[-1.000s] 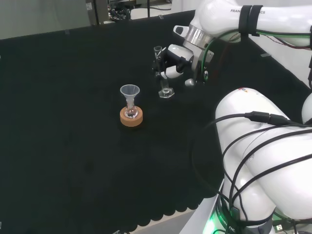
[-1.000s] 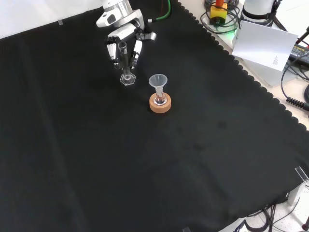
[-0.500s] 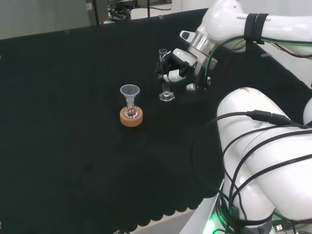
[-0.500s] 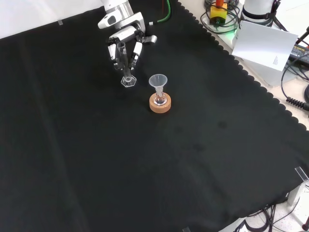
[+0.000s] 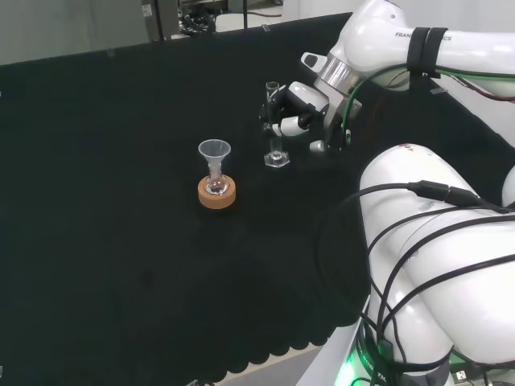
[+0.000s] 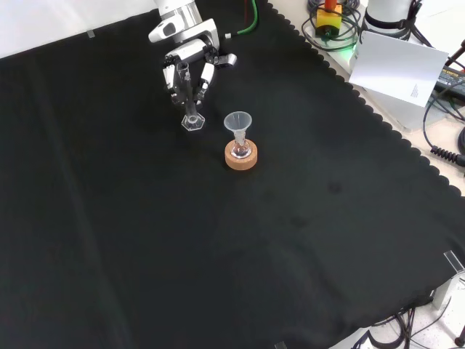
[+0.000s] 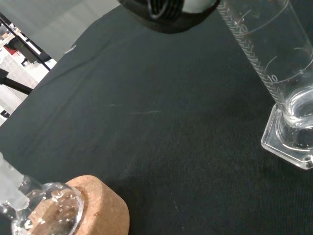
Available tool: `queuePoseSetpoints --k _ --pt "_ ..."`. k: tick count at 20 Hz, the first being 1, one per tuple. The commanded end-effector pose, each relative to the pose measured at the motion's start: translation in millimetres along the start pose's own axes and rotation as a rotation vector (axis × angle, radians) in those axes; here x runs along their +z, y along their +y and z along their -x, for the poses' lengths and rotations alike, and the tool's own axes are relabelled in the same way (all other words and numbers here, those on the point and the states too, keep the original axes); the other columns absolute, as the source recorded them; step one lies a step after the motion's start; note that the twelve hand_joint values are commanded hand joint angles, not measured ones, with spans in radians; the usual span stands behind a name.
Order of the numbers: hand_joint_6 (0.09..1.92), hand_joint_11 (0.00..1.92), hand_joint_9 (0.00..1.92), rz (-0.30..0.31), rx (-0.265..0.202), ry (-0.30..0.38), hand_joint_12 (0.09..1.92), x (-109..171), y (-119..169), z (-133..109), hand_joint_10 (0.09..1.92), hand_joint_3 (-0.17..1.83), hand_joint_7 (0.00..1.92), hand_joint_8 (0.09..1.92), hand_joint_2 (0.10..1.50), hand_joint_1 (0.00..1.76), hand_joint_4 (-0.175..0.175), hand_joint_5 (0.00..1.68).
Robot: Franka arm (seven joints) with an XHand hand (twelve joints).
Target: Put the graduated cylinder back on the table.
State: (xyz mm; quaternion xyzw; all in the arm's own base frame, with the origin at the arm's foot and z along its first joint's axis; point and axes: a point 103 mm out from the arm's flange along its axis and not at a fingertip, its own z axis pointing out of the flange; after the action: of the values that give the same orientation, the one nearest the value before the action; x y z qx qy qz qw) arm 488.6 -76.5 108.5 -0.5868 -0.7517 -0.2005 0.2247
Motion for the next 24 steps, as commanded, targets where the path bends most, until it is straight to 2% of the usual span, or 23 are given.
queuePoseSetpoints --k 1,14,18,24 --pt "0.66 1.34 1.62 0.000 -0.004 -0.020 0.65 -1.3 -1.3 1.6 0.09 0.00 1.23 0.62 1.02 1.30 -0.175 1.18" --pt "0.70 1.33 1.60 -0.007 0.000 -0.012 0.66 6.3 1.1 1.6 0.09 0.00 1.21 0.66 1.02 1.29 -0.175 1.16" --pt "0.77 1.31 1.58 -0.011 -0.002 0.005 0.68 5.2 -0.1 5.8 0.09 0.00 1.16 0.74 1.04 1.29 -0.175 1.12" --pt "0.90 1.27 1.52 -0.027 -0.014 -0.009 0.74 4.3 -0.9 8.3 0.09 0.00 1.07 0.88 1.08 1.27 -0.175 1.03"
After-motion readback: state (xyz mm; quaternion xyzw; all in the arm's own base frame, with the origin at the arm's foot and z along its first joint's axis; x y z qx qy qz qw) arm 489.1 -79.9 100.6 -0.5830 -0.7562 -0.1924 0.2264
